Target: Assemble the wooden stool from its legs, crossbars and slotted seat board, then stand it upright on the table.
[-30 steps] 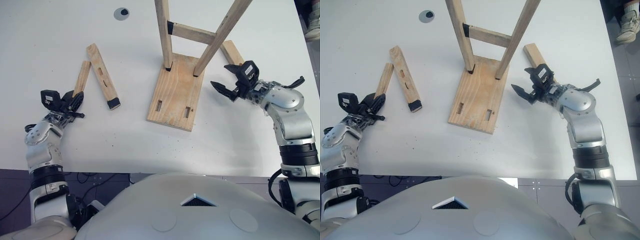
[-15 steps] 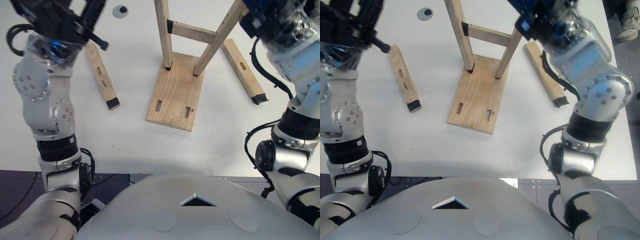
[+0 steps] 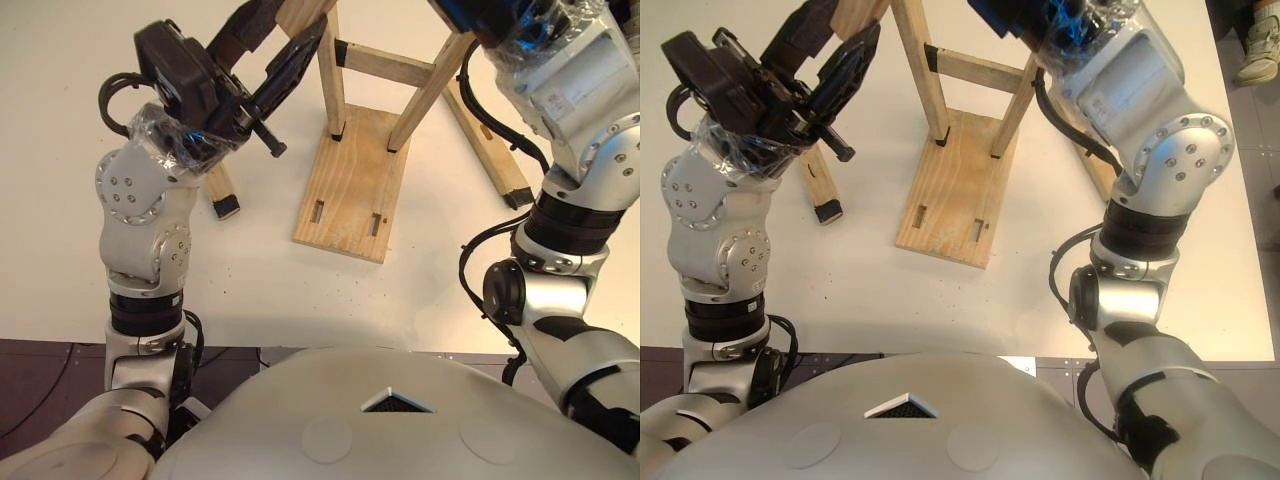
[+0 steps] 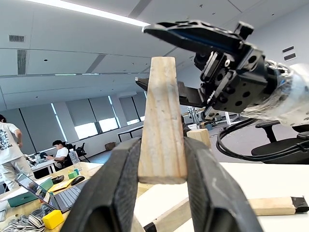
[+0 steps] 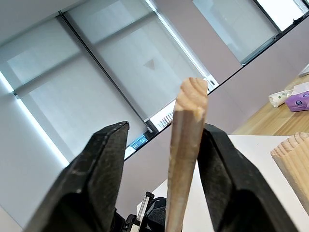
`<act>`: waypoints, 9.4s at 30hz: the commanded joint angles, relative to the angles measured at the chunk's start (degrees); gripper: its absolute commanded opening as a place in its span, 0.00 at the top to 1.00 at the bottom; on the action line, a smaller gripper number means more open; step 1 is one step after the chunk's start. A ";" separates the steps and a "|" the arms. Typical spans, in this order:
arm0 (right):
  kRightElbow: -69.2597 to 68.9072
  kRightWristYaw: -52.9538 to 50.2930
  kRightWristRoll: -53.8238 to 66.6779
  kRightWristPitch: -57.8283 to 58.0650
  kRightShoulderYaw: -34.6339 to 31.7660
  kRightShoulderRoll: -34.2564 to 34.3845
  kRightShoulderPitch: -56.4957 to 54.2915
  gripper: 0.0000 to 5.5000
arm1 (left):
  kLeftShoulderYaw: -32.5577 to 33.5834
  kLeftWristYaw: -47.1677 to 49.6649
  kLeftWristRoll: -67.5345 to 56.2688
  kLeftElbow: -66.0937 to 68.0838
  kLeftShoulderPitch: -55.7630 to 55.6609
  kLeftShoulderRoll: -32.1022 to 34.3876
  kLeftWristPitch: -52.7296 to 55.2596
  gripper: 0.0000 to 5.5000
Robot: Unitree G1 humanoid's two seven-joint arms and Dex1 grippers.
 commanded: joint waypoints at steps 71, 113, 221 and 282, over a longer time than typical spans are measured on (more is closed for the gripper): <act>31.83 40.13 -69.83 -41.32 1.40 -23.71 24.94 0.72 | 17.33 16.49 3.17 17.91 2.12 -1.35 10.04 0.38; 21.24 47.51 -46.72 -7.52 -12.60 -30.97 -4.27 0.63 | 12.61 8.96 -31.44 -3.12 -1.70 -2.20 36.56 0.38; 9.69 54.61 -52.16 -6.76 7.30 -27.78 17.68 0.22 | -6.40 -46.23 -3.16 30.68 -0.87 16.98 9.70 0.63; 7.12 45.93 -54.56 -9.97 5.54 -23.48 25.71 0.22 | 7.73 14.35 9.18 13.72 6.93 6.26 36.92 0.36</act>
